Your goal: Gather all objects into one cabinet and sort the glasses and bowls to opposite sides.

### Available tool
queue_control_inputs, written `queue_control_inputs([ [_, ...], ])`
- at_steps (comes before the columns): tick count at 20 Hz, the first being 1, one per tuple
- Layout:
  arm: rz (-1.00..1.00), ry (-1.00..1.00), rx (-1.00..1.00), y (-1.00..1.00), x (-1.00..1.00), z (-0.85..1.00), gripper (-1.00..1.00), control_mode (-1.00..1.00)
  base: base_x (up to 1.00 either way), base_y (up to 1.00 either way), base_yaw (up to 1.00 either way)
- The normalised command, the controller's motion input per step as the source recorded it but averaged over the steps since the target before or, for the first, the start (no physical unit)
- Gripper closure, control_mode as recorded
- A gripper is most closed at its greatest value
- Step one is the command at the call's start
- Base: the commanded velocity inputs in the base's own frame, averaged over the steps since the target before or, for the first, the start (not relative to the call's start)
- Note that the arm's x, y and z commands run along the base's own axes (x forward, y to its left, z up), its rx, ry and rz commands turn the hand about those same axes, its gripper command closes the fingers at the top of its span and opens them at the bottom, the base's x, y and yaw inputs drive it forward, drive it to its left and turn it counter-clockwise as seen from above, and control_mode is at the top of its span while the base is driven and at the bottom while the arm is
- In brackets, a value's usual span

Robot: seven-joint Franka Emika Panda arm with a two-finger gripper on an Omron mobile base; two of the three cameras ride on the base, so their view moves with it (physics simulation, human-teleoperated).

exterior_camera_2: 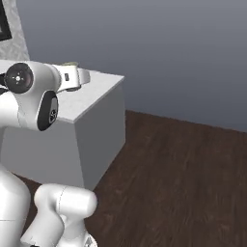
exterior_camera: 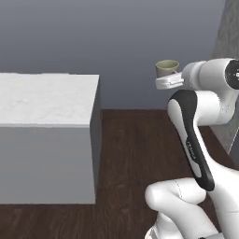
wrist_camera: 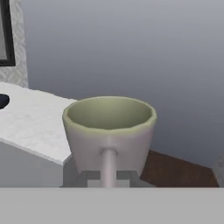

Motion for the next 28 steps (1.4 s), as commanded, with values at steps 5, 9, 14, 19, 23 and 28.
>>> queue_control_inputs([
  [5, 0.0, 0.0, 0.0, 0.0, 0.0, 0.0, 1.0, 1.0, -0.8, -1.0, -0.4],
  [9, 0.0, 0.0, 0.0, 0.0, 0.0, 0.0, 1.0, 1.0, -0.96, -1.0, -0.38],
  [14, 0.0, 0.0, 0.0, 0.0, 0.0, 0.0, 1.0, 1.0, -0.96, -1.0, -0.38],
  [19, 0.0, 0.0, 0.0, 0.0, 0.0, 0.0, 1.0, 1.0, -0.11, -0.97, -0.31],
  [23, 0.0, 0.0, 0.0, 0.0, 0.0, 0.0, 1.0, 1.0, 0.45, -1.0, -0.14],
  [28, 0.0, 0.0, 0.0, 0.0, 0.0, 0.0, 1.0, 1.0, 0.78, -1.0, -0.06],
])
